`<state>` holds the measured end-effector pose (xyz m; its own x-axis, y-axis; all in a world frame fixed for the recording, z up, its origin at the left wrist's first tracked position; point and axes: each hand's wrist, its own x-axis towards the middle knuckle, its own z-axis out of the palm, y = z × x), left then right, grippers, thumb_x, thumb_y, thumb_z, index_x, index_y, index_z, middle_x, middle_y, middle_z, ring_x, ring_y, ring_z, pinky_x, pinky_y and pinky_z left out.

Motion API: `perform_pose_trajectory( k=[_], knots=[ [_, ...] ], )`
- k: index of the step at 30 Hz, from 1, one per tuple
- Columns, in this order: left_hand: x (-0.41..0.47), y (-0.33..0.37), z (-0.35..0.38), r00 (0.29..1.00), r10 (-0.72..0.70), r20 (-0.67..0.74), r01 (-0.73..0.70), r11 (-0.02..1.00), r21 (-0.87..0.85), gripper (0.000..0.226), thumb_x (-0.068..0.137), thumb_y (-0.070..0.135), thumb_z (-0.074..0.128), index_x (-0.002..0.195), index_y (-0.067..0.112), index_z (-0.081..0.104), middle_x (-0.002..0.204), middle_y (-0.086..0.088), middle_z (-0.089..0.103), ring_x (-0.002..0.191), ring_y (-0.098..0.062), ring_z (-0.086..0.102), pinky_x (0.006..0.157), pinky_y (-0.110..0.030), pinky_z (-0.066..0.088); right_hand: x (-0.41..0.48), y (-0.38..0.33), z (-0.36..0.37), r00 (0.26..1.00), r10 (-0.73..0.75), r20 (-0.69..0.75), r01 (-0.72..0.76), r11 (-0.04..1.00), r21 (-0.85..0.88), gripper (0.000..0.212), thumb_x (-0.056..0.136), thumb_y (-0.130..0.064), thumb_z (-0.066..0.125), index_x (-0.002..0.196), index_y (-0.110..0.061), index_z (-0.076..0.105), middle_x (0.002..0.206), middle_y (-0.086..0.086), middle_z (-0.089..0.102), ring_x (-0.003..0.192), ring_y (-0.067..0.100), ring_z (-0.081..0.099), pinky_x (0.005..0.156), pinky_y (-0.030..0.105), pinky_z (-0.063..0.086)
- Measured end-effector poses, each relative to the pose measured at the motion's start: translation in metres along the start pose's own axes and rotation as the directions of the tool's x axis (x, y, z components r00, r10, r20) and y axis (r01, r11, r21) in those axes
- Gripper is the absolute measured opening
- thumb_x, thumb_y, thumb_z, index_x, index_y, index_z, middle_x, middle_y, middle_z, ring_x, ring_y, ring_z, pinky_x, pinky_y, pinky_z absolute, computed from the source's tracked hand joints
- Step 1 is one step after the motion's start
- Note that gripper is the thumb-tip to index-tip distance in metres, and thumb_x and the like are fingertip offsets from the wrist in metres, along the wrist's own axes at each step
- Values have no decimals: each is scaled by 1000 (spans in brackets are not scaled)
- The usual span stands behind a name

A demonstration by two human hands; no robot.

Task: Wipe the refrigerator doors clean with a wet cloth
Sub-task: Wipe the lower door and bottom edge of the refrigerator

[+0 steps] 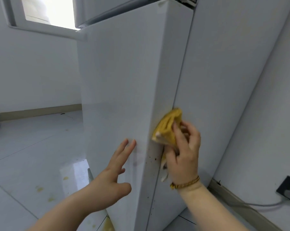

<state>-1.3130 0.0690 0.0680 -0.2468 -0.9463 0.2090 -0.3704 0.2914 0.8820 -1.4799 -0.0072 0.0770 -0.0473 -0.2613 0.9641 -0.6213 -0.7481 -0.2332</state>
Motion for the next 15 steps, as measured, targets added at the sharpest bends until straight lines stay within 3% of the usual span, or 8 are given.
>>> perform_pose_trajectory(
  k=[3, 5, 7, 12, 15],
  knots=[
    [-1, -1, 0, 1000, -3, -7, 3, 1000, -2, 93, 59, 15, 40, 116, 78, 4, 125, 59, -8, 114, 38, 9, 88, 5, 30, 31, 2, 5, 992, 75, -104, -72, 997, 32, 48, 81, -11, 44, 128, -13, 40, 121, 15, 40, 104, 21, 38, 97, 6, 27],
    [-1, -1, 2, 1000, 6, -22, -6, 1000, -4, 90, 59, 15, 40, 111, 79, 5, 125, 59, -8, 114, 37, 10, 87, 6, 30, 28, 0, 9, 990, 75, -123, -73, 997, 15, 49, 80, -12, 46, 129, -16, 40, 122, 12, 38, 105, 21, 37, 97, 12, 30],
    [0, -3, 3, 999, 15, -36, -16, 1000, -6, 90, 59, 14, 41, 111, 78, 4, 126, 58, -7, 114, 38, 10, 87, 6, 30, 0, -1, 11, 996, 58, -73, -59, 998, -11, 49, 79, -14, 46, 127, -19, 39, 121, 6, 34, 105, 22, 37, 96, 18, 31],
    [0, -5, 6, 998, 32, -46, -31, 999, 7, 90, 59, 14, 42, 111, 78, 6, 127, 56, -8, 111, 39, 11, 87, 4, 32, -83, 0, 2, 988, 33, 152, -18, 995, -98, 55, 73, -14, 44, 126, -28, 38, 119, 5, 36, 98, 20, 38, 92, 19, 34],
    [0, -4, 7, 998, 37, -60, -37, 999, 0, 90, 59, 14, 42, 110, 78, 7, 127, 56, -6, 110, 39, 12, 85, 5, 32, -81, 6, -6, 979, 1, 203, 14, 997, -76, 54, 74, -8, 40, 125, -26, 41, 117, 5, 37, 96, 20, 40, 96, 9, 28]
  ],
)
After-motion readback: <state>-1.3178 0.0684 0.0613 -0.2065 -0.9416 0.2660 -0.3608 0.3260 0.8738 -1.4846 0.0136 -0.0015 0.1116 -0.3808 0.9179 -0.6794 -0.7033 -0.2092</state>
